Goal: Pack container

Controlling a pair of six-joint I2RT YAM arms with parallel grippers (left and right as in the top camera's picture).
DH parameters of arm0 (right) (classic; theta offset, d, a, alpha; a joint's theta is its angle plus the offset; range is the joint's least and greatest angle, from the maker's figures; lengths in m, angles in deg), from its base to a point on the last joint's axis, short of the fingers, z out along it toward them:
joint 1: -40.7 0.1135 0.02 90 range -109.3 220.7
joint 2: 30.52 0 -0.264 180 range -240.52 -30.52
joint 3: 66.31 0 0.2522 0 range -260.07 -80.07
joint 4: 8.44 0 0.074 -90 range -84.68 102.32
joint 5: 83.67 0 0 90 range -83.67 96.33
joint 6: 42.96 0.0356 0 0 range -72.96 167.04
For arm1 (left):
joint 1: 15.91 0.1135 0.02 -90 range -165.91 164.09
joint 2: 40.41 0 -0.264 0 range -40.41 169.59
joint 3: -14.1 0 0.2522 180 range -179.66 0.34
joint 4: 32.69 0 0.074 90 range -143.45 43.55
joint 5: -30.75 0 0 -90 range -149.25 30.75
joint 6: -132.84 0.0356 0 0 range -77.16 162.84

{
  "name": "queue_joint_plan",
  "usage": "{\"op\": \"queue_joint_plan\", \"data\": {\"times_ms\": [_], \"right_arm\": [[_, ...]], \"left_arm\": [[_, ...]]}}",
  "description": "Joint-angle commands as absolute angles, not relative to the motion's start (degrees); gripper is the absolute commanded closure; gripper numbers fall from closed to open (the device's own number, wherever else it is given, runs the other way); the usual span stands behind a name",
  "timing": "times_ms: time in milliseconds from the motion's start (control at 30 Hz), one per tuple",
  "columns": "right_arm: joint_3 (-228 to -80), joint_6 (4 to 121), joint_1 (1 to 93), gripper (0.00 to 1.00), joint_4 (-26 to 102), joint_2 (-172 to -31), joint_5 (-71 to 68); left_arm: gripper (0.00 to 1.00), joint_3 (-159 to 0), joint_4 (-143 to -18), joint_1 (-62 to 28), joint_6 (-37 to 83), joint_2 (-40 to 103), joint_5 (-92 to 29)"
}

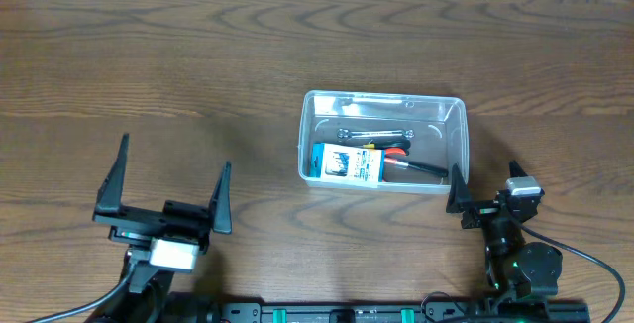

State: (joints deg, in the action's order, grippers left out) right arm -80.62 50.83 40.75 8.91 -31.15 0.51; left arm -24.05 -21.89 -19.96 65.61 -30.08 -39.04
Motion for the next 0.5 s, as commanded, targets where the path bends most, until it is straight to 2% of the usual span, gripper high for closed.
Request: {"op": "queue_joint_plan", "data": {"times_ms": [0,233,467], "right_arm": [[-80.4,50.4,40.0,0.01,8.9,-30.8,0.3],[-80.4,50.4,40.0,0.01,8.9,-30.9,0.3],[-80.4,50.4,40.0,0.01,8.9,-30.9,0.3]], "left_arm": [[0.02,-20.8,-18.0,-18.3,66.2,-31.0,-39.0],[0.02,-14.3,-13.8,-17.1,72.3,-33.6,-39.8],[0.02,-7.5,-13.7,-17.1,73.3,-38.8,-47.5]]}}
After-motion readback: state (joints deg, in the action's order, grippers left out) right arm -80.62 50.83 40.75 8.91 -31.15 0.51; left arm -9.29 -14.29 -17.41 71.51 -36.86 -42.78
